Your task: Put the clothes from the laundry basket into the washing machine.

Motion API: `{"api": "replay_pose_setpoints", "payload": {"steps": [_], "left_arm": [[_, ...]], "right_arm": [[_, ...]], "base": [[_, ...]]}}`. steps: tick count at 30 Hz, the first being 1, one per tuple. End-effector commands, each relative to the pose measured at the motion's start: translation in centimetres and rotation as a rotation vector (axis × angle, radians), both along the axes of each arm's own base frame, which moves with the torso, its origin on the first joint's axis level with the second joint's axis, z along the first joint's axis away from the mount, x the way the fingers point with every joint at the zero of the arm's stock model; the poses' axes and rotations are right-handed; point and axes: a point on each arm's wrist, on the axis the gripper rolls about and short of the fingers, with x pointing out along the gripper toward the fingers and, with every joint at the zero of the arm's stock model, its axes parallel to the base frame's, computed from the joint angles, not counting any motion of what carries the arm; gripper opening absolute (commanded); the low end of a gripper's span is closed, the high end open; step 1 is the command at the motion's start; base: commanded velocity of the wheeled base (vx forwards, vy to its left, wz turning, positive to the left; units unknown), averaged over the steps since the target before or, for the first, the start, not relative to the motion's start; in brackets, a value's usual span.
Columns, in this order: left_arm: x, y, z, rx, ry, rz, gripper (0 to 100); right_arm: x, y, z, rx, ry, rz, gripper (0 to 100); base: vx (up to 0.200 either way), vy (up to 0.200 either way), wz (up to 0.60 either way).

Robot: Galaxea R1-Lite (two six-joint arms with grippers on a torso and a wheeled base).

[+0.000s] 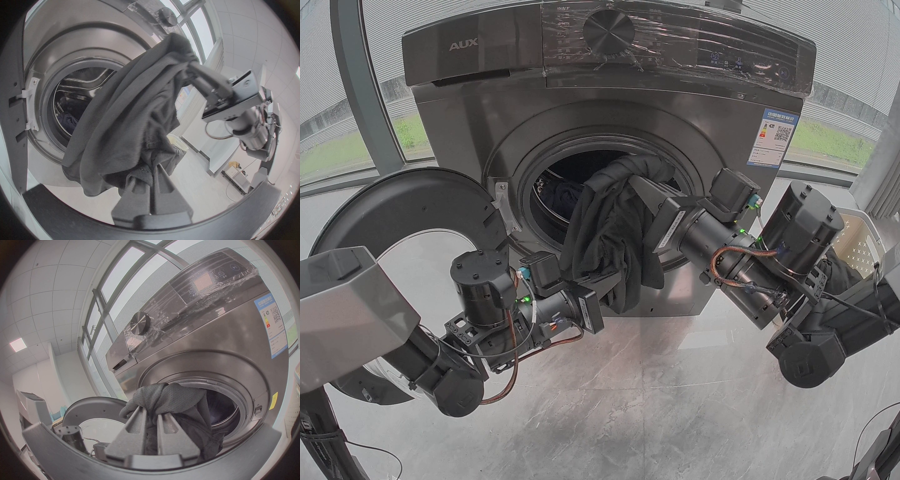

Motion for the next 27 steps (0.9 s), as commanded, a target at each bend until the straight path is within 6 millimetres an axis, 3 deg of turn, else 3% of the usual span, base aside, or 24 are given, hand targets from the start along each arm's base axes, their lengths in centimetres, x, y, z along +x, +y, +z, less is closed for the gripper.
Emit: {"api": "replay_pose_setpoints", "payload": {"steps": [1,3,4,8,13,16,21,27], "left_arm": [[-3.1,0.0,1.5,-0.018,-0.026,-0.063,0],[-3.8,0.1,1.4,-0.012,-0.019,-0.073,0],[-3.8,0.1,1.4,-0.012,-0.019,-0.073,0],[-4.3,0.3,2.0,-0.042,-0.055,-0.072,0],[-3.5,1.0,4.2,-0.099,-0.129,-0.048,0],[-3.1,1.0,4.9,-0.115,-0.150,-0.039,0],[-2.2,0.9,5.8,-0.139,-0.179,-0.013,0],[-1.3,1.7,7.4,-0.175,-0.230,0.053,0]], "right_arm": [[0.4,0.6,-1.6,-0.028,0.035,-0.005,0],[0.2,0.9,-1.6,-0.024,0.039,-0.009,0],[0.2,0.9,-1.6,-0.024,0.039,-0.009,100],[0.2,0.9,-1.9,-0.032,0.045,-0.005,100],[-0.7,0.1,-3.5,-0.084,0.092,0.003,100],[-1.2,-0.3,-2.9,-0.079,0.083,0.006,100],[-0.9,-2.6,-1.8,-0.062,0.069,-0.050,100],[-0.6,-6.0,-3.5,-0.136,0.114,-0.126,100]], "base": [[0.000,0.000,0.00],[0.000,0.000,0.00],[0.000,0.000,0.00],[0.000,0.000,0.00],[0.000,0.000,0.00],[0.000,0.000,0.00],[0.000,0.000,0.00],[0.000,0.000,0.00]]}}
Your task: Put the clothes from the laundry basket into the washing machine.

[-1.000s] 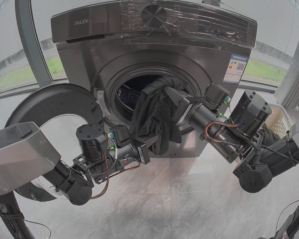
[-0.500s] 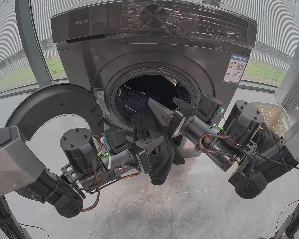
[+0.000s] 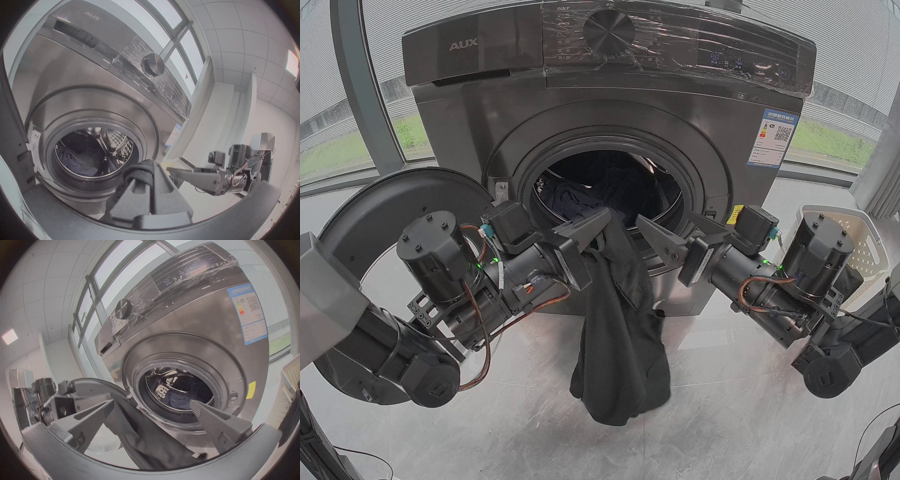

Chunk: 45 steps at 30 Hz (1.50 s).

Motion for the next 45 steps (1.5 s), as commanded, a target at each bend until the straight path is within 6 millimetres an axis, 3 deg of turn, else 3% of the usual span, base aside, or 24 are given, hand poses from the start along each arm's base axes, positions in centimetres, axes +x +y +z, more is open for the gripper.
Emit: {"api": "replay_pose_setpoints", "payload": {"steps": [1,8,15,25,31,45], "left_arm": [[0.4,0.5,1.4,-0.033,-0.040,0.032,0],[-0.6,1.0,3.0,-0.057,-0.081,0.021,0],[-1.5,1.6,4.3,-0.071,-0.121,-0.003,0],[-3.2,2.5,6.0,-0.078,-0.156,-0.050,0],[-4.1,3.0,6.9,-0.080,-0.173,-0.075,0],[-4.2,3.0,7.1,-0.066,-0.158,-0.091,0]], "right_arm": [[-0.1,-2.9,-0.9,-0.046,0.026,-0.057,100],[-0.8,-4.3,-3.7,-0.120,0.117,-0.056,100],[-0.7,-4.4,-6.3,-0.178,0.195,-0.061,100],[1.3,-4.7,-10.1,-0.237,0.302,-0.101,100],[2.6,-4.8,-11.4,-0.243,0.329,-0.121,100],[4.7,-3.7,-16.0,-0.299,0.411,-0.059,100]], "base": [[0.000,0.000,0.00],[0.000,0.000,0.00],[0.000,0.000,0.00],[0.000,0.000,0.00],[0.000,0.000,0.00],[0.000,0.000,0.00]]}}
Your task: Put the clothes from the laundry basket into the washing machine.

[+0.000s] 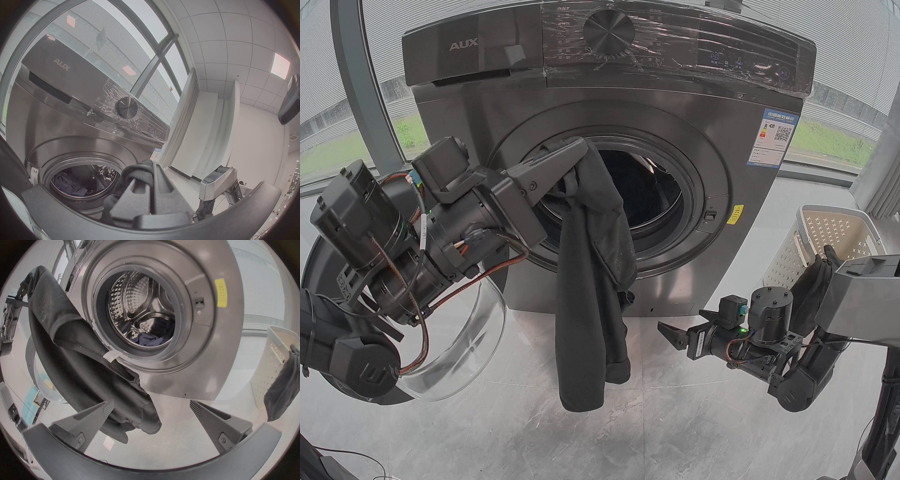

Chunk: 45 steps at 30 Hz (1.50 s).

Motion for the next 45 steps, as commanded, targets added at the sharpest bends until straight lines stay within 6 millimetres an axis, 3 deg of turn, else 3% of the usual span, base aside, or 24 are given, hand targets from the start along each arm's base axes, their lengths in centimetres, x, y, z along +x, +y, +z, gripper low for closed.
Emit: {"api": "replay_pose_setpoints", "payload": {"steps": [1,12,22,27,34,45], "left_arm": [[-0.2,0.1,0.2,0.000,0.000,-0.002,0],[-0.3,-0.1,0.1,0.002,0.004,-0.008,0],[-0.3,-0.1,0.1,0.005,0.002,-0.015,0],[-0.3,-0.2,0.1,0.006,0.001,-0.019,0],[-0.3,-0.1,0.1,0.007,0.004,-0.016,0],[-0.4,-0.1,0.0,0.009,0.006,-0.017,0]], "right_arm": [[1.1,0.8,-2.6,-0.018,0.045,0.037,100],[5.1,2.8,-5.5,-0.046,0.002,0.077,100],[7.1,4.0,-4.9,-0.036,-0.027,0.068,100],[8.7,4.8,-5.7,-0.038,-0.035,0.049,100],[8.2,6.4,-6.0,-0.027,-0.051,0.091,100],[6.8,6.8,-5.3,0.019,-0.108,0.158,100]], "base": [[0.000,0.000,0.00],[0.000,0.000,0.00],[0.000,0.000,0.00],[0.000,0.000,0.00],[0.000,0.000,0.00],[0.000,0.000,0.00]]}}
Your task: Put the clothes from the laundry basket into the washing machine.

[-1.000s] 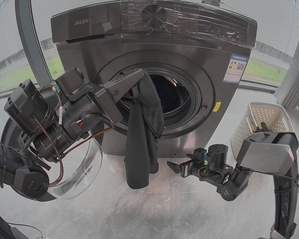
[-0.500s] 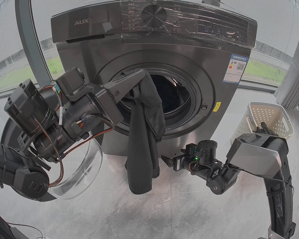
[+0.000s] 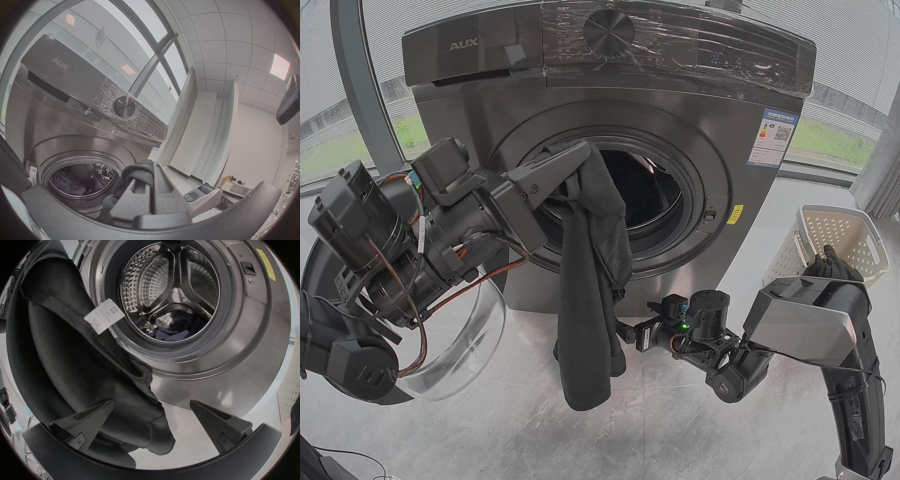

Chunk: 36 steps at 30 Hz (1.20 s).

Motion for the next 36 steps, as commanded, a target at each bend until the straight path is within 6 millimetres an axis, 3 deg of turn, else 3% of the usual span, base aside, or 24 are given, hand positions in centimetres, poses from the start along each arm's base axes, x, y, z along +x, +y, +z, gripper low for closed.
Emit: {"api": "replay_pose_setpoints", "payload": {"steps": [1,11,20,36], "left_arm": [[0.0,0.0,-0.1,0.000,0.001,-0.001,0],[-0.4,0.2,0.1,-0.003,-0.002,0.001,0],[-0.5,0.3,0.1,-0.002,0.000,0.002,0],[-0.5,0.5,0.2,-0.003,-0.004,0.010,0]], "right_arm": [[-0.3,0.4,-0.1,0.003,-0.003,0.014,100],[0.2,1.6,0.9,0.057,-0.059,0.070,100],[1.1,2.1,0.4,0.077,-0.082,0.087,100],[1.5,-1.0,0.5,0.079,-0.100,0.035,100]], "base": [[0.000,0.000,0.00],[0.000,0.000,0.00],[0.000,0.000,0.00],[0.000,0.000,0.00]]}}
